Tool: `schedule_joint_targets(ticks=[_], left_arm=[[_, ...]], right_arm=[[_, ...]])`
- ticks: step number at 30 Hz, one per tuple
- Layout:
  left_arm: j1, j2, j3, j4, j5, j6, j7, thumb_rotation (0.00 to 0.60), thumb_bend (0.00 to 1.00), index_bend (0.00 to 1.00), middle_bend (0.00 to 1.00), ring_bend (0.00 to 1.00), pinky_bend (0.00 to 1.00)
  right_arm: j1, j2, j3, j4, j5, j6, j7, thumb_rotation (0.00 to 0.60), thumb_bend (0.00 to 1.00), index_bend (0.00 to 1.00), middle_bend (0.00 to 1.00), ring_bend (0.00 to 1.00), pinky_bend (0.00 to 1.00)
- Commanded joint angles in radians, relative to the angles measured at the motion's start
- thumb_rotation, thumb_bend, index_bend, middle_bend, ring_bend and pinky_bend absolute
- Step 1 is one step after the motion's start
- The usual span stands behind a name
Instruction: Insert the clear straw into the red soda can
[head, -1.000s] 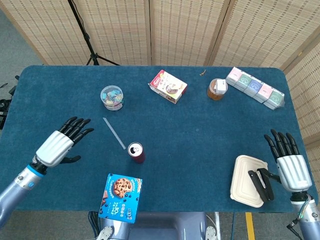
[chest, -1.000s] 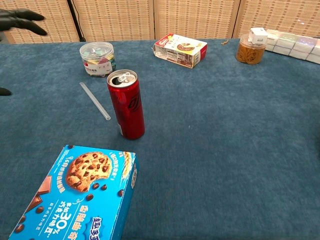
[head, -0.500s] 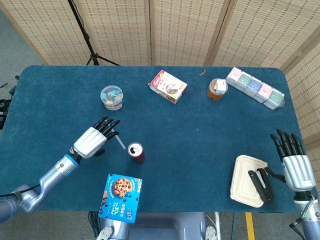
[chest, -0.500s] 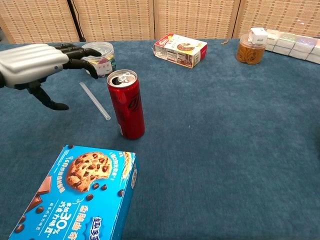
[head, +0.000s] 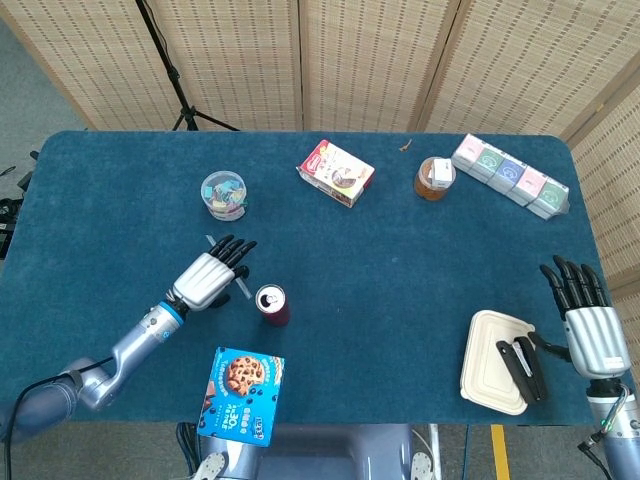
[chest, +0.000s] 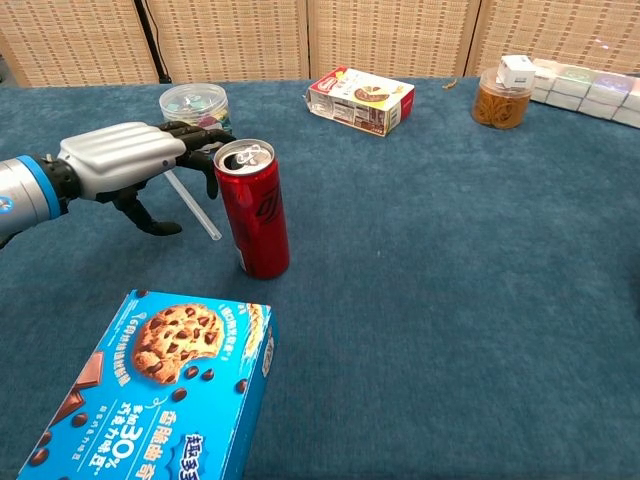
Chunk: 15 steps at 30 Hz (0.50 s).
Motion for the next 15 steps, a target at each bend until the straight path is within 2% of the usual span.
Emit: schedule_joint_targets(ticks=[1, 15], left_arm=[[-0.013, -0.015, 0.001, 0.013, -0.013, -0.014, -0.003, 0.6, 0.26, 0.41, 0.0, 0.0, 0.0], [-0.034, -0.07, 0.021, 0.041, -0.046, -0.022, 0.019, 0.6, 0.3, 0.49, 0.0, 0.0, 0.0]], right_arm=[[0.0, -0.001, 0.001, 0.002, 0.0, -0.003, 0.001, 0.6, 0.0, 0.0, 0.0, 0.0, 0.0], [-0.004, 0.0, 0.014, 0.01, 0.007, -0.013, 0.019, 0.6, 0.0, 0.0, 0.0, 0.0, 0.0]])
